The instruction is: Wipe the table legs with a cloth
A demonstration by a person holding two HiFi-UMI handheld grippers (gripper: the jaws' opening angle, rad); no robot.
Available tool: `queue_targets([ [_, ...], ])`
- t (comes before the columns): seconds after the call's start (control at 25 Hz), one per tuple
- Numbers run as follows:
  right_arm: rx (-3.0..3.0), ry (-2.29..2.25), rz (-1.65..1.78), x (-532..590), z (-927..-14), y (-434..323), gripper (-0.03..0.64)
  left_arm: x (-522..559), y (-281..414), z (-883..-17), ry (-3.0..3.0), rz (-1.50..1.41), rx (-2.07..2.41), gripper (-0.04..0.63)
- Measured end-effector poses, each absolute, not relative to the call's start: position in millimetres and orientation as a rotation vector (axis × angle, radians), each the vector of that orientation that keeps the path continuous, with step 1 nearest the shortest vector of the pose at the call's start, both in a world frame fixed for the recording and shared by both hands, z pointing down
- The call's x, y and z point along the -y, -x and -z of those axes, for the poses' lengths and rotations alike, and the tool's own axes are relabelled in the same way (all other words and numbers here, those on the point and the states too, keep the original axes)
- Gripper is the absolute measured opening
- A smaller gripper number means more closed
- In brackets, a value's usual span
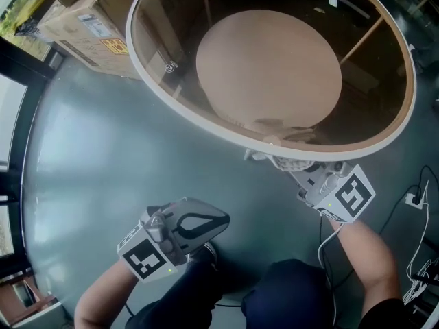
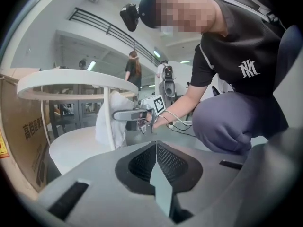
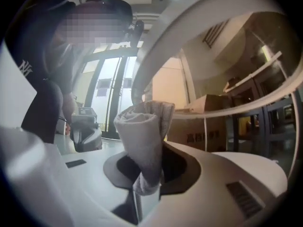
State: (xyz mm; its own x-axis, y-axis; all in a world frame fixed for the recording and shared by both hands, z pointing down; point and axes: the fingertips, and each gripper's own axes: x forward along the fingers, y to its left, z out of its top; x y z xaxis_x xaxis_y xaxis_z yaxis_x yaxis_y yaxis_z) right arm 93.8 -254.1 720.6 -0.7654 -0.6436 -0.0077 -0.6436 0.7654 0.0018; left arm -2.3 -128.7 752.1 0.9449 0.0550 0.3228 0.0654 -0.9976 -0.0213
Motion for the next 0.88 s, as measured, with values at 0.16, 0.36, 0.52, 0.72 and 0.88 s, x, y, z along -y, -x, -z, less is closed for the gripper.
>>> queue_targets([
  [0.16,-2.970,0.970,-0.196,251,-712,-80,0.071,129,2,-755,3.059,0.517,0.100,0.006],
  [0.36,-3.089,0.835,-0.257,242,-741,-72,0.071,137,8,-765,3.064,0.547,0.093,0.008],
  [0.52,-3.150,0.827,-0.196,238,-784,-71,0.071,137,10,-775,3.065,0.578,0.112,0.006],
  [0.72,-3.221,0.884,0.035,237,-862,-73,0.071,134,11,-786,3.079,0.606,0.132,0.008],
  [0.88,-3.261,0.933,0.171,235,-915,-72,0.071,136,17,-790,3.090,0.618,0.128,0.008],
])
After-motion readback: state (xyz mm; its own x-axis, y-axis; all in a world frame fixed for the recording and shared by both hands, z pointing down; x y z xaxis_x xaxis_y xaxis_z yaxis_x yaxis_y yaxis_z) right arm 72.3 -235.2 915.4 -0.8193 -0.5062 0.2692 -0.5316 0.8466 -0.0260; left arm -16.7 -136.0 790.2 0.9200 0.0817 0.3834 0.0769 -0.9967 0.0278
